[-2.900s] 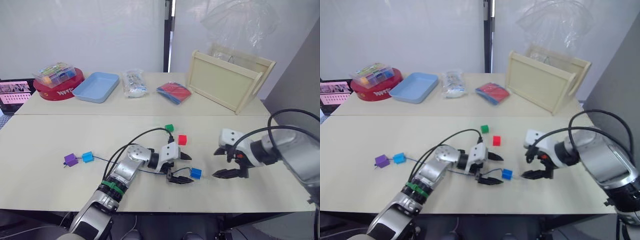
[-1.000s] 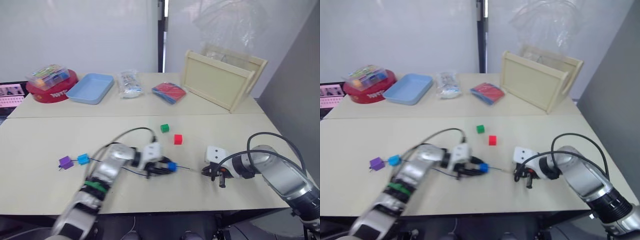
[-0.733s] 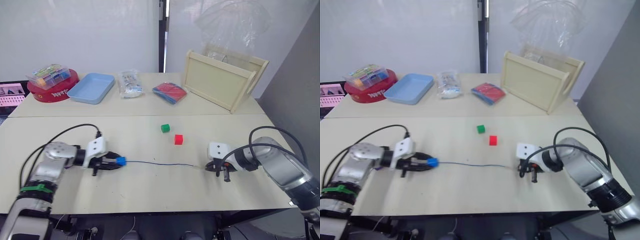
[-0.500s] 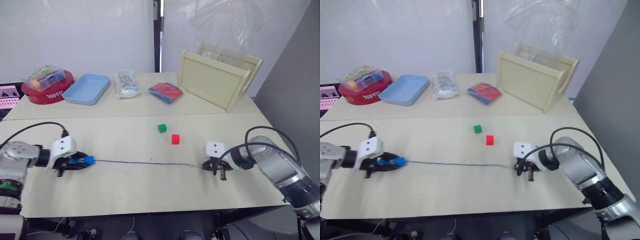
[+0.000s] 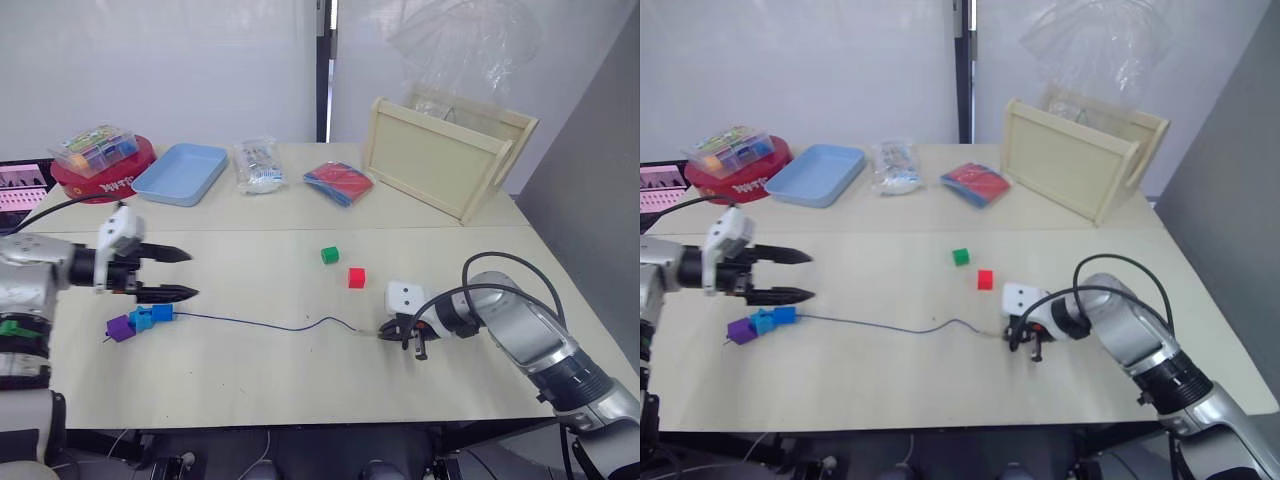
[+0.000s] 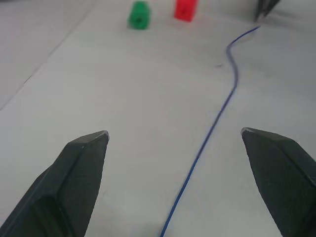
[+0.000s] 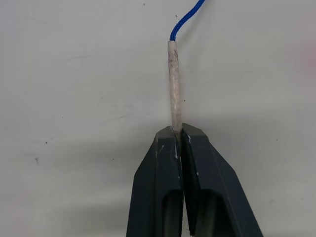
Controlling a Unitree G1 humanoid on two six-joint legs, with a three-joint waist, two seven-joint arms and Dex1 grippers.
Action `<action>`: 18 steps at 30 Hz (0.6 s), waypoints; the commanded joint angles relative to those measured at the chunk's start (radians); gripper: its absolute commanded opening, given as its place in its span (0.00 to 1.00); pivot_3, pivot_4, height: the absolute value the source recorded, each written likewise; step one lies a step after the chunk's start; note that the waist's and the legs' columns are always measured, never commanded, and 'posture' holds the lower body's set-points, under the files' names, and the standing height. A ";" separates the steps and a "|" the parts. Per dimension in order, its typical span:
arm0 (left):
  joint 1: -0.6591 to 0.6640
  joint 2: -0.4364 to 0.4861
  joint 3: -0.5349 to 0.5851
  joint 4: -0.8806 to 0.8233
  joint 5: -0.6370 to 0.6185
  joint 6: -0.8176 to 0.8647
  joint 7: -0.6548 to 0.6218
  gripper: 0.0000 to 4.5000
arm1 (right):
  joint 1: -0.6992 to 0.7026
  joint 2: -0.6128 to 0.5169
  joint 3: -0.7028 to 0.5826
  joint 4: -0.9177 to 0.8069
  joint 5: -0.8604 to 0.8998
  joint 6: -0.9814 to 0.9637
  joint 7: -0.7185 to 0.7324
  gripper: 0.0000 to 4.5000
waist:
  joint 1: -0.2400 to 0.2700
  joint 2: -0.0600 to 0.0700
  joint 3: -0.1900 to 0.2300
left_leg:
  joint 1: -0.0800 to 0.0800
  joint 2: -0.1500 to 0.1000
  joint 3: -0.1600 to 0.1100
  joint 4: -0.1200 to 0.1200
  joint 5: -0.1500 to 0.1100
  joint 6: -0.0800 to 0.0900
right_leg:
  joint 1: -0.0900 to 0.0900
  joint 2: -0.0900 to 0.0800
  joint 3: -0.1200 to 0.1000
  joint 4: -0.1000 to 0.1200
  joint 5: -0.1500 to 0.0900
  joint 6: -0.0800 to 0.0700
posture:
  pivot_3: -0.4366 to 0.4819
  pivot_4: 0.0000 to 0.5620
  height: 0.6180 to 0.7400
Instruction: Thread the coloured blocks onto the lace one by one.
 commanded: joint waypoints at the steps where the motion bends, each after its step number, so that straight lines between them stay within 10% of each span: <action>1: 0.023 -0.089 -0.043 -0.155 -0.028 0.043 0.003 0.99 | -0.022 0.012 -0.003 -0.040 0.002 0.034 0.002 0.00 | -0.002 0.000 0.000 | 0.000 0.000 0.000 0.000 0.000 0.000 | 0.000 0.000 0.000 0.000 0.000 0.000 | 0.48 0.27 1.00; 11: 0.054 -0.497 -0.210 -0.236 0.031 -0.111 0.112 0.99 | -0.031 -0.017 0.058 -0.172 0.034 0.207 0.079 0.00 | -0.003 0.000 0.000 | -0.002 0.000 0.000 0.003 0.000 0.000 | 0.000 0.000 0.001 -0.001 0.000 0.000 | 0.48 0.27 1.00; 18: 0.124 -0.587 -0.289 -0.221 0.099 -0.180 0.173 0.99 | -0.034 -0.026 0.057 -0.176 0.031 0.227 0.057 0.00 | -0.003 0.000 0.000 | -0.001 0.000 0.000 0.003 0.000 0.000 | 0.000 0.000 0.001 -0.001 0.000 0.000 | 0.48 0.27 1.00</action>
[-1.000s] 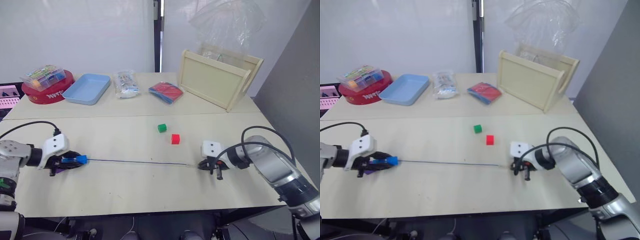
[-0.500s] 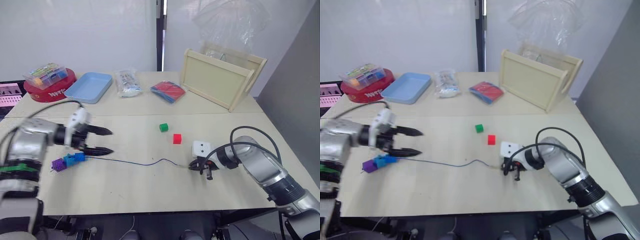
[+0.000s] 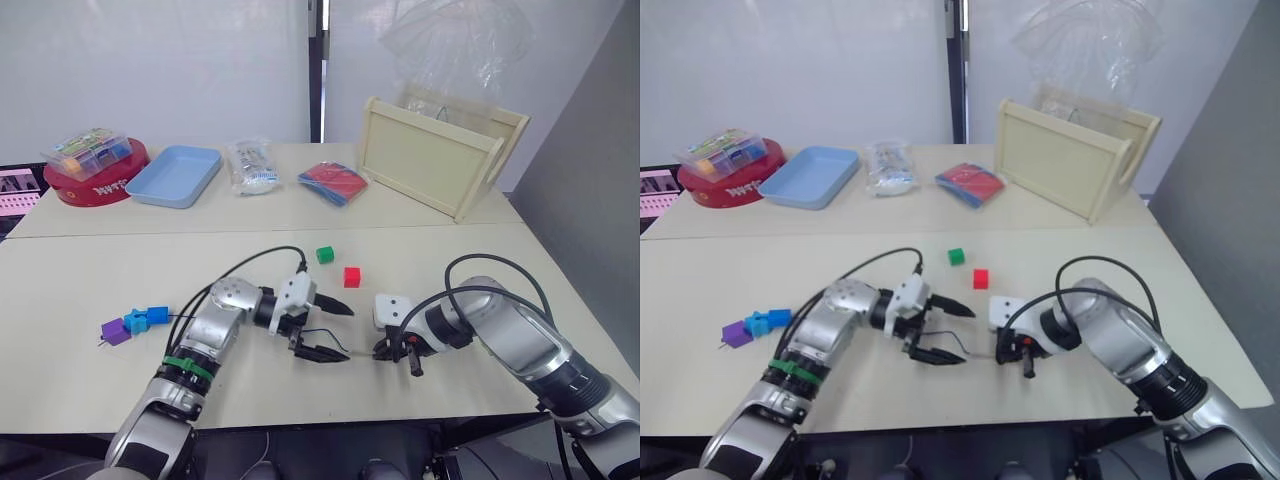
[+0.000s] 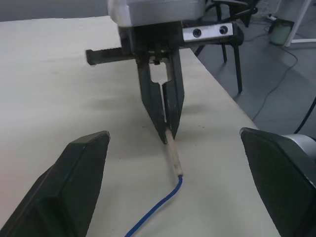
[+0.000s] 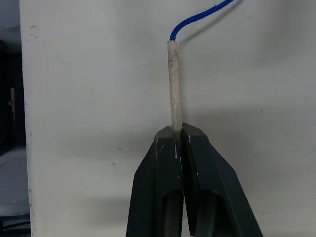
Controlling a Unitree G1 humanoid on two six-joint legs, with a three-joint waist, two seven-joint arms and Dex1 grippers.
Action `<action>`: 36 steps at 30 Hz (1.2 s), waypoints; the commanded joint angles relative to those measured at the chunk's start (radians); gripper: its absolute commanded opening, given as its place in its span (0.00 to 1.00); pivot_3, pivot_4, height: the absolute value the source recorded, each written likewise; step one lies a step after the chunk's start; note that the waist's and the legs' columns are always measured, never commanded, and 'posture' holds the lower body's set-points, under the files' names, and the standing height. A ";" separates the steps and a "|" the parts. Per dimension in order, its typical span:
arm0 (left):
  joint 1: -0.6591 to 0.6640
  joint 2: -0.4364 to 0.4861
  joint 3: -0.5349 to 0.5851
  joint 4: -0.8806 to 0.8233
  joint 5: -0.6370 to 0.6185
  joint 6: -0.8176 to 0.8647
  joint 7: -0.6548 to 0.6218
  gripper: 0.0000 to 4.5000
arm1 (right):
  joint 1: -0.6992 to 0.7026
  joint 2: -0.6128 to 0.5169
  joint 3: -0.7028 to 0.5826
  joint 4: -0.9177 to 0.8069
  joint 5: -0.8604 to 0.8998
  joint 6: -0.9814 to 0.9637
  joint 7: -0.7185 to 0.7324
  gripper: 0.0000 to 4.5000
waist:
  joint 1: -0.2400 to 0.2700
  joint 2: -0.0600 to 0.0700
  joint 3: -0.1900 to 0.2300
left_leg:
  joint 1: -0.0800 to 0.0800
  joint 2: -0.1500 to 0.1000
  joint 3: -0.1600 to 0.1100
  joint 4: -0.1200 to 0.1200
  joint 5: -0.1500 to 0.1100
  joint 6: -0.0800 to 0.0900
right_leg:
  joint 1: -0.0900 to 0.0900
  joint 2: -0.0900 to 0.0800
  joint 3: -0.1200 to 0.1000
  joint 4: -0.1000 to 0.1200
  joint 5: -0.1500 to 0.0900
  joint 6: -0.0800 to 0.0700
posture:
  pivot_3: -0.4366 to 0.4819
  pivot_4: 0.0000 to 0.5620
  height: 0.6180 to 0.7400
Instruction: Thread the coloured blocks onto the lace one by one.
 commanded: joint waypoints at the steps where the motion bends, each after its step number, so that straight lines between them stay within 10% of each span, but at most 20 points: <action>1: 0.021 -0.019 -0.030 0.001 0.044 -0.050 0.038 0.99 | -0.014 -0.011 -0.014 -0.027 0.005 0.010 -0.010 0.00 | 0.002 0.000 0.000 | 0.000 0.000 0.000 0.000 0.000 0.000 | 0.000 0.000 0.000 0.000 0.000 0.000 | 0.48 0.27 1.00; 8: 0.028 -0.051 -0.047 0.052 0.075 -0.025 0.094 0.66 | -0.016 -0.012 -0.009 -0.020 0.005 0.004 -0.013 0.00 | 0.007 0.000 0.000 | 0.000 -0.001 0.000 0.000 0.000 0.000 | 0.000 0.000 0.000 0.000 0.000 0.000 | 0.48 0.27 1.00; 14: 0.033 -0.049 -0.059 0.079 0.102 -0.018 0.107 0.66 | -0.019 -0.009 -0.009 -0.015 0.006 0.002 -0.016 0.00 | 0.007 0.000 0.000 | 0.000 -0.001 0.000 0.000 0.000 0.000 | 0.000 0.000 0.000 0.000 0.000 0.000 | 0.48 0.27 1.00; 23: 0.029 -0.078 -0.039 0.069 0.063 0.035 0.109 0.04 | -0.016 -0.011 -0.014 -0.019 0.009 0.013 -0.024 0.00 | 0.013 0.000 0.000 | 0.001 -0.001 0.000 0.000 0.000 0.000 | 0.002 -0.001 0.000 -0.001 0.000 0.000 | 0.48 0.27 1.00; 29: 0.035 -0.086 -0.027 0.056 0.061 0.057 0.114 0.01 | -0.009 -0.005 -0.023 -0.023 0.006 0.016 -0.053 0.00 | 0.016 0.000 0.000 | 0.001 -0.001 0.000 0.001 0.000 0.000 | 0.002 -0.001 0.000 -0.002 0.000 0.000 | 0.48 0.27 1.00; 36: 0.050 -0.068 -0.011 0.047 0.076 0.050 0.136 0.00 | 0.058 -0.064 -0.192 -0.080 0.124 0.017 -0.043 0.53 | 0.025 0.000 0.000 | 0.000 -0.001 0.000 0.001 0.000 0.000 | 0.002 -0.001 0.000 -0.002 0.000 0.000 | 0.48 0.27 1.00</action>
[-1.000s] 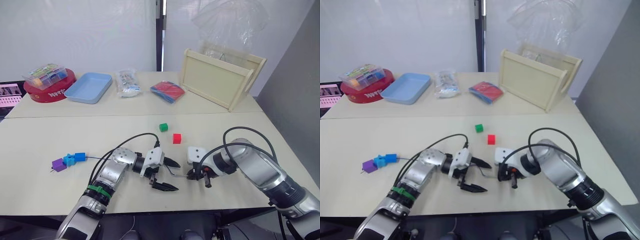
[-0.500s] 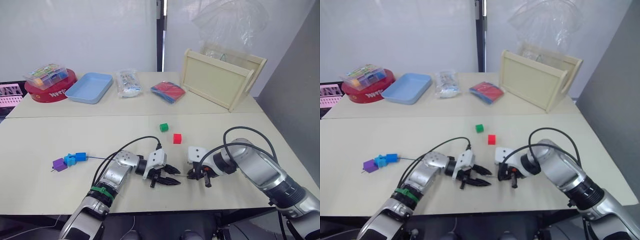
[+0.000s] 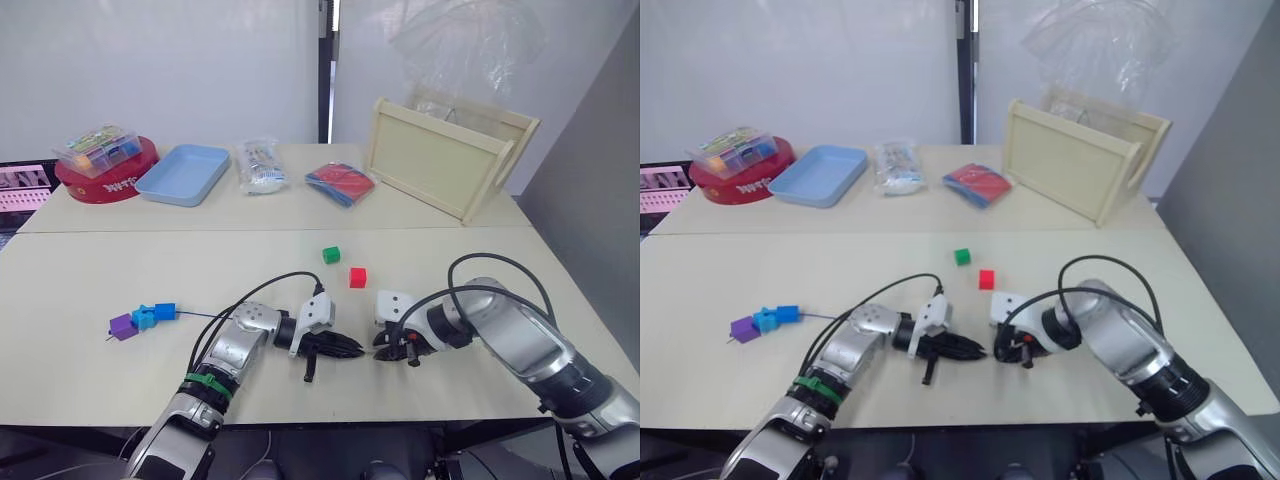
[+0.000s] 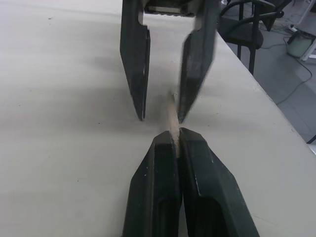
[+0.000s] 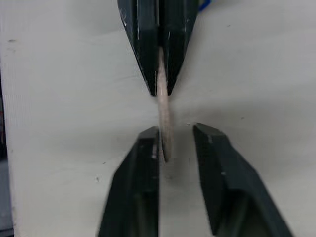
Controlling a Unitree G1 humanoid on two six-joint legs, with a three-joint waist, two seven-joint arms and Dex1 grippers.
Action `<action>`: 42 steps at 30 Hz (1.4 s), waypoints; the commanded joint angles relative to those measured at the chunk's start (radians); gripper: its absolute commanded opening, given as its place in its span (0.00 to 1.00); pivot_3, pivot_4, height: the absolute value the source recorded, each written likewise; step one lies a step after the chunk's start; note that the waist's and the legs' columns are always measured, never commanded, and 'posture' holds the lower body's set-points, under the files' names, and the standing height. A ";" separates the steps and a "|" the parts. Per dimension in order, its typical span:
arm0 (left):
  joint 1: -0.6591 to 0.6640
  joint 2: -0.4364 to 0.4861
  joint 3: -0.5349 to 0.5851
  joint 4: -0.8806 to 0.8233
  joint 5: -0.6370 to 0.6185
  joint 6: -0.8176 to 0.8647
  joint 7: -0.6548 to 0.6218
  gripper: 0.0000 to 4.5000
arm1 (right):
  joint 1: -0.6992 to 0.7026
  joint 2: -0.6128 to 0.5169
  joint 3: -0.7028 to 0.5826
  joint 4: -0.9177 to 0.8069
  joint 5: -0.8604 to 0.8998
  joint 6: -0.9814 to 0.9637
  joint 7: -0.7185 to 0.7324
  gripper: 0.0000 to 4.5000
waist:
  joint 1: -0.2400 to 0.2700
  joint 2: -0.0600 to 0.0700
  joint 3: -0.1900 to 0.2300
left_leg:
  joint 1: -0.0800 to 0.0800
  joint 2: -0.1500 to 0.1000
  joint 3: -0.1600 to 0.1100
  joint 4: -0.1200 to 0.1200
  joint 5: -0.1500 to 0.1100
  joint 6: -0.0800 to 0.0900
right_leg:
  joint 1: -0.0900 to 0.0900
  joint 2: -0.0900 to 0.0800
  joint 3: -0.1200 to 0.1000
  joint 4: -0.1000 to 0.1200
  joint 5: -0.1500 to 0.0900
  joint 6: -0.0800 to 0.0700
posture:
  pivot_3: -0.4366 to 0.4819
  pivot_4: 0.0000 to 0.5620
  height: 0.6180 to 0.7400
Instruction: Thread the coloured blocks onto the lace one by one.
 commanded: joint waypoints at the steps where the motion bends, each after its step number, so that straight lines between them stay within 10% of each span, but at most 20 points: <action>1: 0.016 0.015 0.021 -0.021 -0.008 -0.001 0.028 0.00 | 0.025 -0.045 -0.175 -0.028 0.087 -0.036 0.004 0.61 | 0.002 0.000 0.000 | 0.000 0.000 0.000 0.000 0.000 0.000 | 0.000 0.000 0.000 0.000 0.000 0.000 | 0.48 0.27 1.00; 6: 0.042 0.039 0.056 -0.067 -0.035 0.019 0.044 0.00 | 0.044 -0.043 -0.326 0.000 0.148 -0.084 -0.050 0.99 | -0.005 0.000 0.000 | 0.001 0.000 0.000 -0.001 0.000 0.000 | 0.000 0.000 0.000 -0.001 0.000 0.000 | 0.48 0.27 1.00; 25: 0.128 0.144 0.114 -0.218 -0.079 0.098 0.096 0.00 | 0.204 0.600 -0.412 0.138 -0.004 -0.273 -0.875 1.00 | -0.004 0.000 0.000 | 0.002 0.000 0.000 -0.002 0.000 0.000 | -0.001 0.000 0.002 0.003 0.000 0.000 | 0.48 0.27 1.00; 42: 0.118 0.157 0.107 -0.210 -0.068 0.097 0.115 0.00 | 0.104 0.780 -0.399 0.408 -0.025 -0.379 -1.018 1.00 | -0.025 0.001 -0.001 | 0.004 0.000 0.000 -0.004 0.001 -0.001 | -0.001 0.000 0.002 0.005 0.000 0.000 | 0.48 0.27 1.00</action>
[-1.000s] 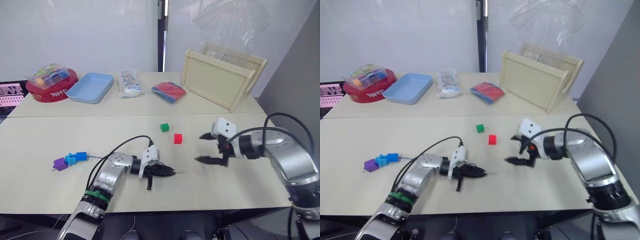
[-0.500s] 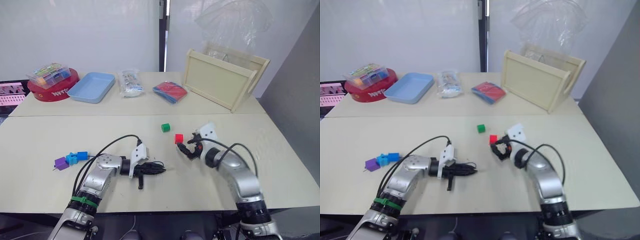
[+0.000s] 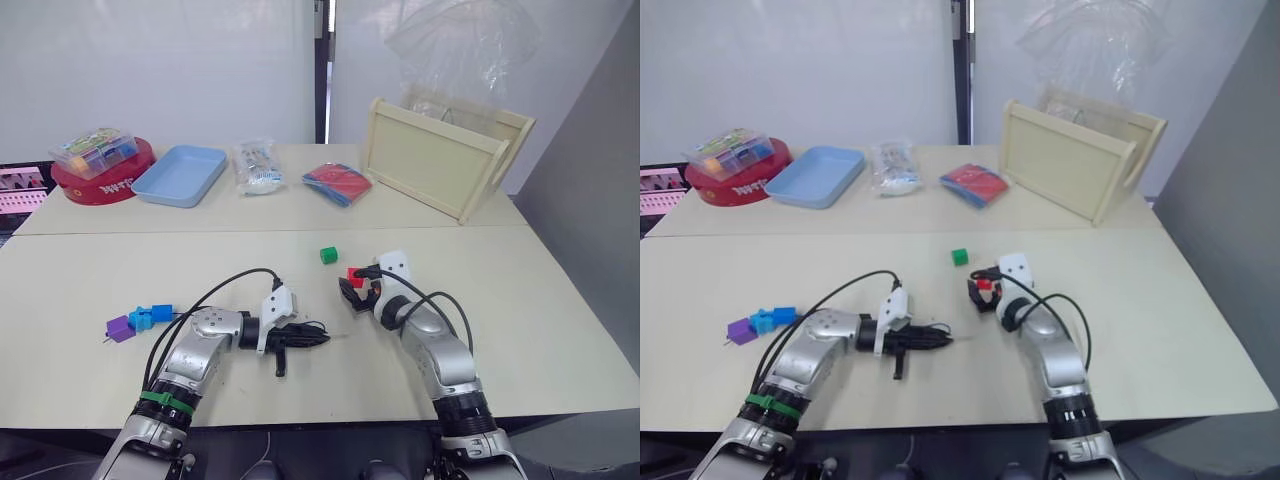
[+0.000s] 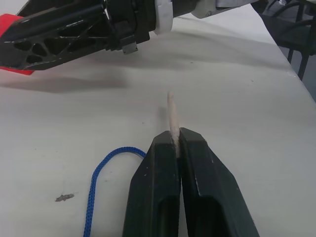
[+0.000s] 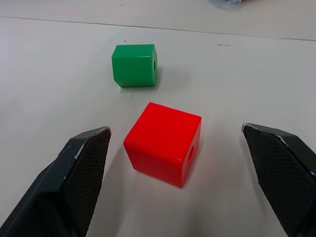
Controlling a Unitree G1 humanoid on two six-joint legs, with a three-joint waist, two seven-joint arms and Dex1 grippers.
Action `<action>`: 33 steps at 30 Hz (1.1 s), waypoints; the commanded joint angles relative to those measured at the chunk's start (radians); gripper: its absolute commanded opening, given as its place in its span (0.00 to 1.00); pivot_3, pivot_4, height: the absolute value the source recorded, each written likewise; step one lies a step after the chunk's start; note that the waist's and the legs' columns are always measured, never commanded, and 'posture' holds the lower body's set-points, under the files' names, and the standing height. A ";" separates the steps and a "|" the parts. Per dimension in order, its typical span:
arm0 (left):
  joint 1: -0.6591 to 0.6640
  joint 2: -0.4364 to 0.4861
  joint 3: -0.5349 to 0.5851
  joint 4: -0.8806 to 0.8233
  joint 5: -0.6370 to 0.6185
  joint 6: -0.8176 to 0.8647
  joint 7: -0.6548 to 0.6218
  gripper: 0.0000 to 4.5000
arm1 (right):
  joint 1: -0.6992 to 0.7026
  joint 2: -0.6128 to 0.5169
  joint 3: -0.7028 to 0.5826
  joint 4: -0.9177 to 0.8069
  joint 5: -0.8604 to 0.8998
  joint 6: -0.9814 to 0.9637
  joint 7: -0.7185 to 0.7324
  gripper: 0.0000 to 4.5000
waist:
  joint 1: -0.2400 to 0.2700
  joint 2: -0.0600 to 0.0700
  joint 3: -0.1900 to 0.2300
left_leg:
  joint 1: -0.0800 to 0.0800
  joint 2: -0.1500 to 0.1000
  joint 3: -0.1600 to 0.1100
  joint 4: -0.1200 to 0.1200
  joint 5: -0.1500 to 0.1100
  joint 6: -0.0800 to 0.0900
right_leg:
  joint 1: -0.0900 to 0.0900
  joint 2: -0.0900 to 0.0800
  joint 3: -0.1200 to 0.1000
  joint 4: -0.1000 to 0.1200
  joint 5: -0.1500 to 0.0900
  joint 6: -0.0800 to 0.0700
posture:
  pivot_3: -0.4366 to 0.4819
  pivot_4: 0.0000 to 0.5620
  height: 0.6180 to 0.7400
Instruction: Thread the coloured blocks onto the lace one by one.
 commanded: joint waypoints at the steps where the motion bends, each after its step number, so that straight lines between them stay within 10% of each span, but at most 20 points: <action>1: -0.008 0.005 0.003 -0.025 -0.007 -0.009 0.005 0.00 | -0.025 0.026 -0.007 0.016 0.007 -0.054 -0.021 0.94 | -0.002 0.000 0.000 | 0.000 0.000 0.000 0.000 0.000 0.000 | 0.000 0.000 0.000 0.000 0.000 0.000 | 0.48 0.27 1.00; 10: -0.004 -0.002 -0.001 -0.033 -0.011 -0.017 0.005 0.00 | 0.020 0.017 -0.012 -0.068 0.043 -0.067 0.018 0.28 | -0.001 0.000 0.000 | 0.000 0.000 0.000 0.000 0.000 0.000 | 0.000 0.000 0.000 0.001 0.000 0.000 | 0.48 0.27 1.00; 21: -0.054 -0.053 -0.027 0.062 -0.005 -0.070 -0.031 0.00 | 0.351 -0.110 -0.042 -0.566 0.093 0.152 0.018 0.26 | 0.008 0.000 0.000 | -0.001 0.000 0.000 0.000 0.000 0.000 | 0.000 0.000 0.000 -0.001 0.000 0.000 | 0.48 0.27 1.00; 33: -0.171 -0.124 -0.058 0.254 0.024 -0.168 -0.095 0.00 | 0.537 -0.034 -0.027 -0.740 0.099 0.228 -0.100 0.26 | 0.008 0.000 0.000 | -0.001 0.000 0.000 0.000 0.000 0.000 | 0.000 0.000 0.001 -0.002 0.000 0.000 | 0.48 0.27 1.00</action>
